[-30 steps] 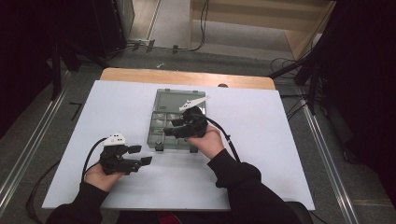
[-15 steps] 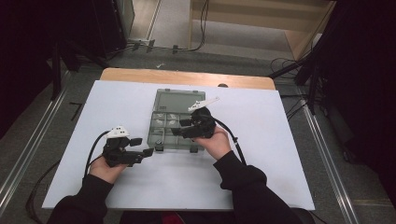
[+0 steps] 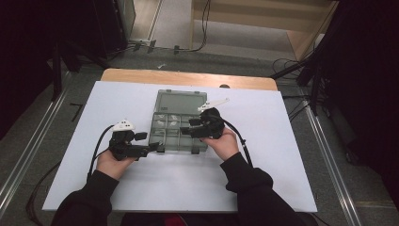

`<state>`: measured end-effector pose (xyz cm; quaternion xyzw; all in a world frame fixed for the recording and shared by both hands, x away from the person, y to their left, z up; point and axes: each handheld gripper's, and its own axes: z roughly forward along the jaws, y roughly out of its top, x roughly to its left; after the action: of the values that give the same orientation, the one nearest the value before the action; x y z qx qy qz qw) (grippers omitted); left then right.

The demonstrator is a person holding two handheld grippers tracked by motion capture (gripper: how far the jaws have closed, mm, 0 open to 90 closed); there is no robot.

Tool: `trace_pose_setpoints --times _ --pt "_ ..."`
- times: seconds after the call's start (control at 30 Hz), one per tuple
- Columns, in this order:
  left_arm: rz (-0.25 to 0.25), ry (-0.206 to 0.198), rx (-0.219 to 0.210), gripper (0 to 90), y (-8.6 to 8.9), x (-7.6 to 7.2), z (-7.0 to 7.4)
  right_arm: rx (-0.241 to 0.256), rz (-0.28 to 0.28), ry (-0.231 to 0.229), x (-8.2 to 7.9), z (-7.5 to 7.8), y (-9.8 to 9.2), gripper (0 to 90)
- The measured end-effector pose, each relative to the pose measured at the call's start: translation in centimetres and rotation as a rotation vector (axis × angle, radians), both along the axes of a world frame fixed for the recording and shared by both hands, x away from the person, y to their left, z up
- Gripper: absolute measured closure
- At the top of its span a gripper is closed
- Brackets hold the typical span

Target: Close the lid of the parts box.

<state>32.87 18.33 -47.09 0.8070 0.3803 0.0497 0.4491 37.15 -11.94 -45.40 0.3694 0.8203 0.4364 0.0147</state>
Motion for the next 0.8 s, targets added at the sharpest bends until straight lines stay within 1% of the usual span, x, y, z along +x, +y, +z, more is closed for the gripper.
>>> trace_pose_setpoints --times 0.03,0.07,0.13,0.2,0.27,0.33,0.43,0.5,0.57,0.7,0.8 --pt "0.000 0.001 -0.002 26.7 -0.1 0.1 0.0 0.000 -0.004 -0.003 0.0 0.0 -0.1 40.0" --pt "-0.002 0.004 0.012 26.7 -0.3 0.3 0.0 0.002 -0.006 -0.005 0.1 0.1 -0.2 40.1" --pt "0.001 0.005 0.023 26.7 -0.4 0.5 0.0 0.002 -0.013 -0.007 0.1 0.1 -0.5 39.9" --pt "0.001 0.008 0.018 26.7 -0.6 0.8 0.1 -0.003 -0.021 -0.009 0.2 0.1 -0.6 39.6" --pt "0.008 0.012 0.026 26.7 -0.7 1.1 0.2 -0.009 -0.026 -0.008 0.3 0.0 -0.7 39.5" --pt "0.006 0.012 0.023 26.7 -0.9 1.3 0.3 -0.015 -0.026 -0.006 0.4 -0.1 -0.8 39.4" --pt "0.007 0.019 0.044 26.7 -1.2 1.7 0.4 -0.012 -0.035 -0.002 0.6 -0.1 -1.1 38.7" --pt "0.007 0.019 0.043 26.7 -1.3 2.0 0.5 -0.007 -0.045 0.000 0.7 0.0 -1.3 38.6" --pt "0.004 0.018 0.052 26.8 -1.5 2.2 0.6 -0.007 -0.048 0.001 0.8 0.1 -1.5 38.4" --pt "0.011 0.039 0.024 27.2 -1.4 3.0 1.1 -0.001 -0.061 -0.003 1.0 0.1 -2.0 37.6" --pt "0.025 0.028 0.022 27.2 -1.4 3.6 1.5 0.002 -0.076 -0.013 1.2 0.1 -2.3 37.5"
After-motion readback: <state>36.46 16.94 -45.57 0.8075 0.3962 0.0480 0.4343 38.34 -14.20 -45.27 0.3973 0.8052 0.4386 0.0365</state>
